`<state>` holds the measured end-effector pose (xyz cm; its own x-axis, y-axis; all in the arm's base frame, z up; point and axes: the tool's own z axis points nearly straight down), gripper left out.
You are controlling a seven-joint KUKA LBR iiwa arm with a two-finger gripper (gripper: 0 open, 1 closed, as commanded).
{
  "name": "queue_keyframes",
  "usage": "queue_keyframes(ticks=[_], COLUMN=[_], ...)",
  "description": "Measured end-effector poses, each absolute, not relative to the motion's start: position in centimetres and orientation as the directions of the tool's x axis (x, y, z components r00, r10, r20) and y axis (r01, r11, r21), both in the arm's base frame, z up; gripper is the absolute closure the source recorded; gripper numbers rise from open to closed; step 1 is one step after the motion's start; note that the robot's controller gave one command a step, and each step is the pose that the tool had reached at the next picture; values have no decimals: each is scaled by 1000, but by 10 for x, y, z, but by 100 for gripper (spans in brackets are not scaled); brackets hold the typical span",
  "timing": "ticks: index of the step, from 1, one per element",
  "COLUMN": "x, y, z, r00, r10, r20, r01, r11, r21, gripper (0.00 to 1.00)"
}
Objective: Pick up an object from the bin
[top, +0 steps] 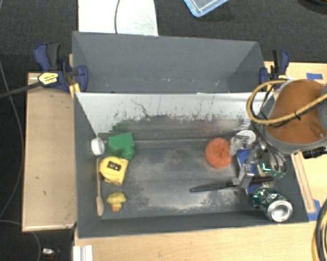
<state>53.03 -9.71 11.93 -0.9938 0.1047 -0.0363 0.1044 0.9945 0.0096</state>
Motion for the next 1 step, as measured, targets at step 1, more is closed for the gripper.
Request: queue_keyframes(ticks=[1], x=[510], y=[-104], z=[125], r00=[-970], r10=[-240], r20=[-41], r01=[-240], r11=[971], r21=[-3], gripper=[0])
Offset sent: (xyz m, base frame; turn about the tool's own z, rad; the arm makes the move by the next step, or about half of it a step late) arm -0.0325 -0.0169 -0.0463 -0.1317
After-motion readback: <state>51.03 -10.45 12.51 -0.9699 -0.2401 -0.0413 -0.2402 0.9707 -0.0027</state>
